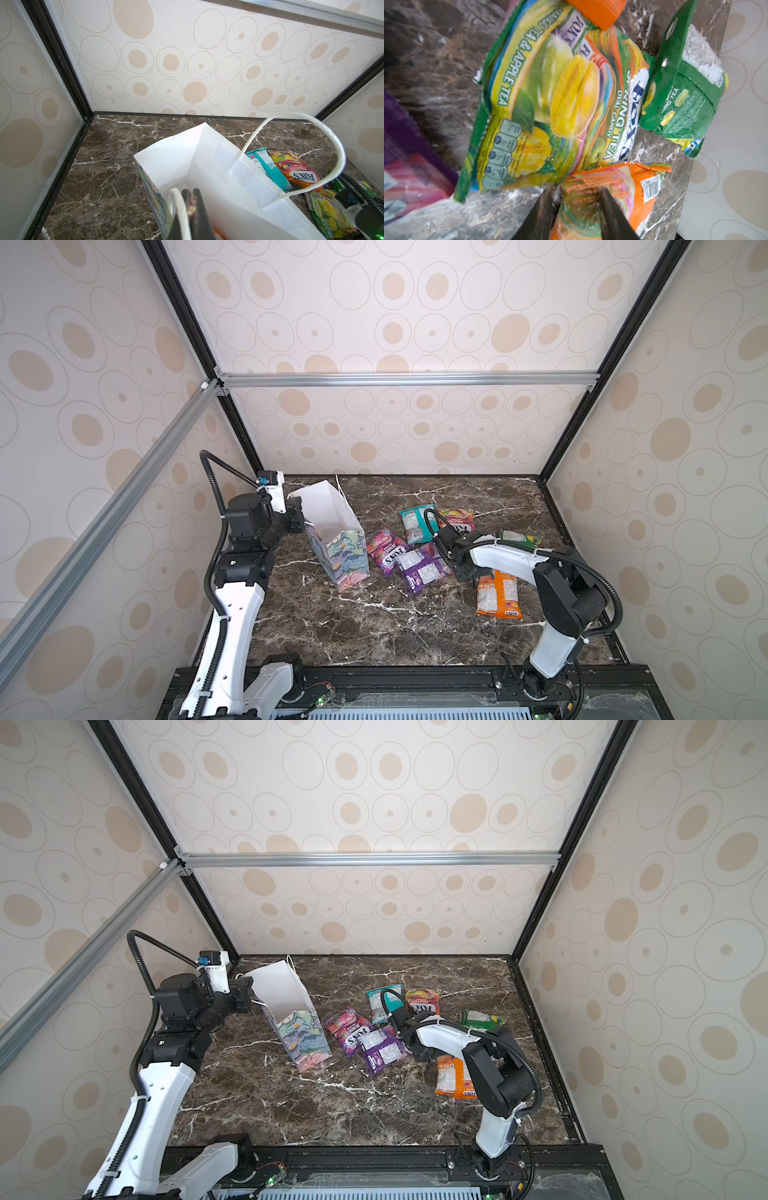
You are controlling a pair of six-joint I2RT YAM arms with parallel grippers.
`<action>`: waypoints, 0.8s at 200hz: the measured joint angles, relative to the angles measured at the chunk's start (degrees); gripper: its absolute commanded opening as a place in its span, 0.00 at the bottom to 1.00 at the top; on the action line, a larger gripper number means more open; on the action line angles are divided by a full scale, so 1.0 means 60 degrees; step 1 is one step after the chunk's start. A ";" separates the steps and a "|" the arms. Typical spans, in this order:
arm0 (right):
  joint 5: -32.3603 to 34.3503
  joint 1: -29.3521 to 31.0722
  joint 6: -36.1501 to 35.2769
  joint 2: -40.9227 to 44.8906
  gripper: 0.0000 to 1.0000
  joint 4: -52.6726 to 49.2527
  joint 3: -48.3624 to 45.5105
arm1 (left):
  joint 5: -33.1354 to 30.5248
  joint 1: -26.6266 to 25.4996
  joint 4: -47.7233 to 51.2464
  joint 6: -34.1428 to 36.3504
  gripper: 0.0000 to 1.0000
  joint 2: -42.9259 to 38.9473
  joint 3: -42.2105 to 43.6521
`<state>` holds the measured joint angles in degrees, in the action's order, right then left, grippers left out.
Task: Place the snacks into the paper bag
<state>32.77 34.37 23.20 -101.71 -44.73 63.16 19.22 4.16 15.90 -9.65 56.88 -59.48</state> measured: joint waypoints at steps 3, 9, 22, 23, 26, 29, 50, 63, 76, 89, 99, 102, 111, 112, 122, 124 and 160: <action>0.0000 0.0000 -0.0018 -0.0018 0.39 0.0011 0.0000 | 0.0000 0.0000 0.0000 0.0000 0.00 0.0000 0.0000; 0.0000 0.0000 -0.0018 -0.0040 0.38 0.0022 0.0000 | 0.0000 0.0000 0.0000 0.0000 0.00 0.0000 0.0000; 0.0000 0.0000 -0.0029 -0.0087 0.38 0.0040 0.0000 | 0.0000 0.0000 0.0000 0.0000 0.00 0.0000 0.0000; 0.0000 0.0000 -0.0029 -0.0087 0.37 0.0040 0.0000 | 0.0000 0.0000 0.0000 0.0000 0.00 0.0000 0.0000; 0.0000 0.0000 -0.0029 -0.0098 0.37 0.0040 0.0004 | 0.0000 0.0000 0.0000 0.0000 0.00 0.0000 0.0000; 0.0000 0.0000 -0.0029 -0.0102 0.37 0.0040 0.0007 | 0.0000 0.0000 0.0000 0.0000 0.00 0.0000 0.0000; 0.0004 0.0000 -0.0015 -0.0157 0.31 0.0073 0.0007 | 0.0004 0.0000 0.0000 0.0000 0.00 0.0000 0.0000; 0.0000 0.0000 -0.0004 -0.0197 0.28 0.0091 0.0007 | 0.0004 0.0000 0.0000 0.0000 0.00 0.0000 0.0000; -0.0004 0.0000 0.0029 -0.0229 0.24 0.0109 0.0007 | 0.0004 0.0000 0.0000 0.0000 0.00 0.0000 0.0000; -0.0022 0.0000 0.0040 -0.0244 0.21 0.0109 0.0007 | 0.0000 0.0000 0.0000 0.0000 0.00 0.0000 0.0000; -0.0040 0.0000 0.0076 -0.0248 0.20 0.0113 0.0007 | 0.0004 0.0000 0.0000 0.0000 0.00 0.0000 0.0000; -0.0036 0.0000 0.0066 -0.0248 0.19 0.0117 0.0007 | 0.0004 0.0000 0.0000 0.0000 0.00 0.0000 0.0000; -0.0040 0.0000 0.0098 -0.0248 0.15 0.0113 0.0007 | 0.0000 0.0000 0.0000 0.0000 0.00 0.0000 0.0000; -0.0040 0.0000 0.0091 -0.0248 0.15 0.0113 0.0007 | 0.0000 0.0000 0.0000 0.0000 0.00 0.0000 0.0000; -0.0036 0.0000 0.0069 -0.0248 0.09 0.0106 0.0007 | 0.0004 -0.0004 0.0000 0.0000 0.00 0.0000 0.0000; -0.0033 0.0000 0.0127 -0.0248 0.08 0.0109 0.0007 | 0.0004 0.0000 0.0000 0.0000 0.00 0.0000 0.0000; 0.0040 0.0000 0.0164 -0.0237 0.01 0.0069 0.0007 | 0.0000 0.0000 0.0000 0.0000 0.00 0.0000 0.0000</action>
<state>33.01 34.37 24.18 -103.13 -44.31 63.20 19.22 4.16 15.90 -9.65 56.88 -59.48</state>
